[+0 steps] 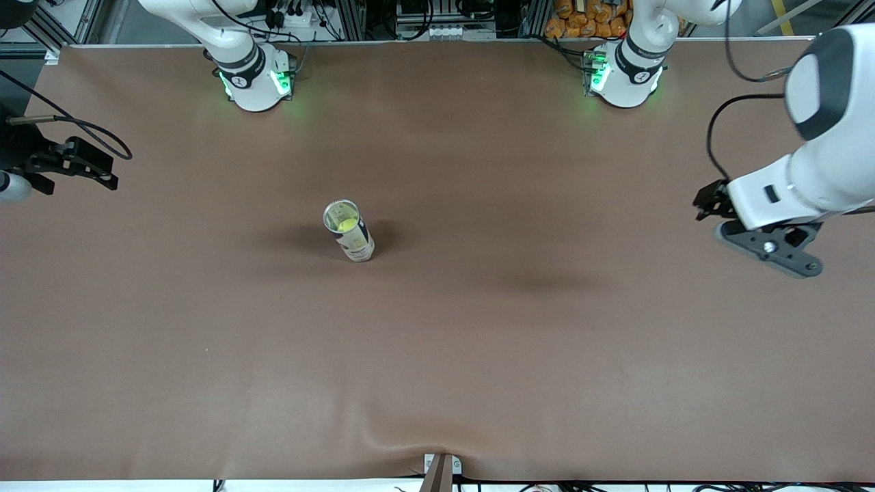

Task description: Insert tennis ball vertically with right arm

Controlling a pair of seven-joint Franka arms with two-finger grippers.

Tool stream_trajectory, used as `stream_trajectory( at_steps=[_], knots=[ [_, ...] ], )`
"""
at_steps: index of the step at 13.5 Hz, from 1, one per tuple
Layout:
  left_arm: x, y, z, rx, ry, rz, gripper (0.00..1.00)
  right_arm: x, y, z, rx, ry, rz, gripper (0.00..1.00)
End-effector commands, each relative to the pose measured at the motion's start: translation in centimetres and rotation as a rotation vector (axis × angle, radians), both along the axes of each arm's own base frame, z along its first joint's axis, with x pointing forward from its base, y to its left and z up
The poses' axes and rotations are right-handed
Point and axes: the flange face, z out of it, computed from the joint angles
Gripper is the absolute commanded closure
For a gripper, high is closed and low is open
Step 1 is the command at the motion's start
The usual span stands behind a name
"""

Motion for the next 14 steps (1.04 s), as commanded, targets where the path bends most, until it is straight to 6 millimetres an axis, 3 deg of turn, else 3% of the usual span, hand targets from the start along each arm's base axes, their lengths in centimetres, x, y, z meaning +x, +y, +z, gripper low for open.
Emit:
stream_trajectory(
  at_steps=[1,7,11,14],
  knots=[
    [-2.1,1.0,3.5,0.023,-0.016,0.019,0.00,-0.4,-0.6,0.5,-0.027,-0.013,-0.007,0.00],
    [-6.3,1.6,7.2,0.031,0.049,0.162,0.00,-0.3,-0.7,0.5,-0.043,-0.015,-0.014,0.00],
    [-8.9,3.5,9.7,0.034,0.064,0.226,0.00,-0.3,-0.7,0.6,-0.043,-0.018,-0.012,0.00],
    [-9.2,4.5,10.3,0.033,0.055,0.298,0.00,-0.1,-0.7,0.3,-0.043,-0.013,-0.014,0.00]
  ],
)
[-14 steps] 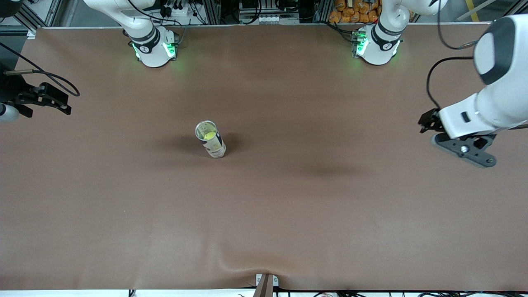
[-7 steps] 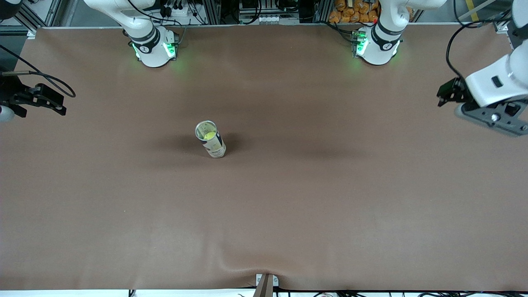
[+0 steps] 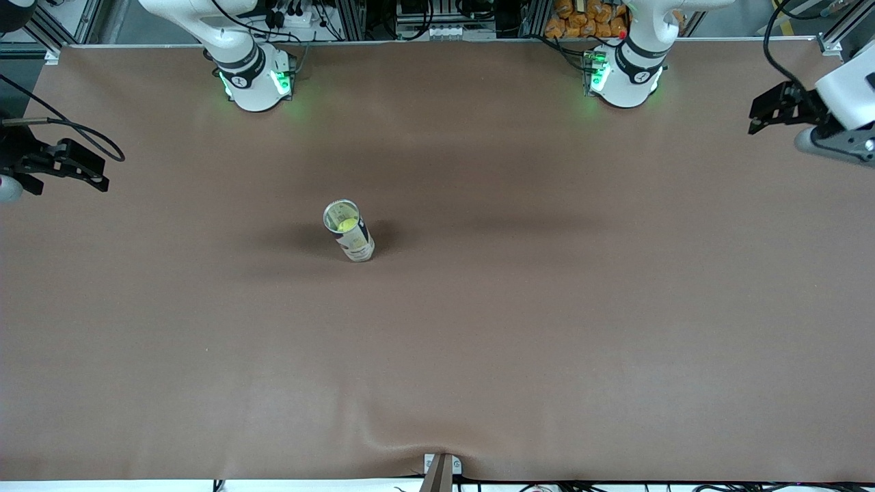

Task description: Insert tennis ball vertically with right arm

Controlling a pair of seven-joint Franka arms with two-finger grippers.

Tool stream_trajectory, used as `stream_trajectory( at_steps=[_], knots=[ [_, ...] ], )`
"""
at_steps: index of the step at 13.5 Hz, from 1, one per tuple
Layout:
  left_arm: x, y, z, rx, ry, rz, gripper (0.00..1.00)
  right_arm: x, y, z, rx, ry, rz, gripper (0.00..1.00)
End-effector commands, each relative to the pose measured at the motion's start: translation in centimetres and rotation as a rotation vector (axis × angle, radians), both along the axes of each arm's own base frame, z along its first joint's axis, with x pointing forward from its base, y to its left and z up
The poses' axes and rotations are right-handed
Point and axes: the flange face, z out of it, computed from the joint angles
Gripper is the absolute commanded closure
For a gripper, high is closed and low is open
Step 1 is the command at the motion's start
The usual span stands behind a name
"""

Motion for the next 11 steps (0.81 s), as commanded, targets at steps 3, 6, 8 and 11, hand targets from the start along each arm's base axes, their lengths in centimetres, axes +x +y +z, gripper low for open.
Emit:
stream_trajectory(
  at_steps=[3,6,8,11],
  knots=[
    [-1.7,-1.5,1.9,0.048,-0.044,0.222,0.00,-0.1,-0.2,0.1,-0.012,-0.005,-0.008,0.00],
    [-1.8,-1.1,2.2,0.032,-0.047,0.228,0.00,0.0,-0.2,0.1,-0.012,-0.011,-0.008,0.00],
    [-1.7,-0.5,2.2,-0.002,-0.041,0.231,0.00,0.0,-0.2,0.1,-0.014,-0.011,-0.008,0.00],
    [-1.8,0.1,2.3,-0.010,-0.041,0.238,0.00,0.0,-0.2,0.1,-0.014,-0.010,-0.008,0.00]
  ],
)
